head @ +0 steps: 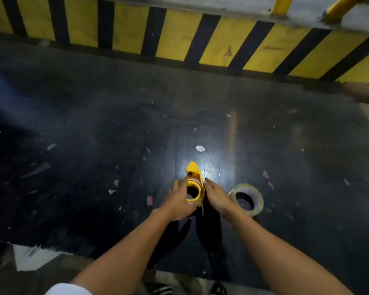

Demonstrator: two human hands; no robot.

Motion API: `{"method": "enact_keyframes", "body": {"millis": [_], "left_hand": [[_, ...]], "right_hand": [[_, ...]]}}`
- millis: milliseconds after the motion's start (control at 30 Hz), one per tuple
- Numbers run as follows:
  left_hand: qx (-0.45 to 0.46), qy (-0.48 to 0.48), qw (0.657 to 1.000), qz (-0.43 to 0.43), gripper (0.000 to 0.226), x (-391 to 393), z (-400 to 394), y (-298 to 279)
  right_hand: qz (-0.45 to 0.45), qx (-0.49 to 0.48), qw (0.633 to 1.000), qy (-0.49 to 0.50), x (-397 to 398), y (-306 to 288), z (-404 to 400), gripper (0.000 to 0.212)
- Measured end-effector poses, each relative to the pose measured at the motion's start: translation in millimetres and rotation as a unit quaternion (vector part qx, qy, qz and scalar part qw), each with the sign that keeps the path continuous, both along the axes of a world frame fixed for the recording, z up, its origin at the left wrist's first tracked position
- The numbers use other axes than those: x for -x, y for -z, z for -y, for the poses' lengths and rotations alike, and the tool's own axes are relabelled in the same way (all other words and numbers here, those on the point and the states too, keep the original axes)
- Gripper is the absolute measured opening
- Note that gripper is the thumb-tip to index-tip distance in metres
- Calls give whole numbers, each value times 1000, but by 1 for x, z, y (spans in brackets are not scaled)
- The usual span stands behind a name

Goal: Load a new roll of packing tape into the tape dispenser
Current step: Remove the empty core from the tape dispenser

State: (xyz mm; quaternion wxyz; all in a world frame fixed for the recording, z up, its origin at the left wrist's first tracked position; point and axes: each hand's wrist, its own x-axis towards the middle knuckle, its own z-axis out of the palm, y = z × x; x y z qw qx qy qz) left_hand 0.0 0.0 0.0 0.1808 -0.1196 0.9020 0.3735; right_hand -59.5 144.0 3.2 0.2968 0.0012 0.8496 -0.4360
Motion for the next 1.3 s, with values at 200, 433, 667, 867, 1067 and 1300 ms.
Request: {"method": "enact_keyframes", "body": {"millis": [200, 433, 667, 867, 1067, 1300], "left_hand": [[-25, -3, 999, -21, 106, 8, 3, 12], [-94, 15, 989, -115, 75, -9, 16, -5], [-94, 42, 986, -130, 82, -22, 27, -29], [-53, 46, 986, -149, 88, -19, 23, -35], [-37, 32, 984, -172, 106, -11, 6, -48], [-41, 40, 978, -201, 109, -10, -18, -68]], "right_hand": [[13, 79, 997, 24, -8, -9, 7, 39], [55, 177, 974, 128, -17, -4, -4, 31], [62, 281, 950, 121, -35, -28, -21, 36], [49, 330, 936, 109, -42, -38, -31, 41], [4, 350, 925, 148, -46, -39, -40, 48], [-20, 351, 912, 211, -44, -30, -51, 44]]}}
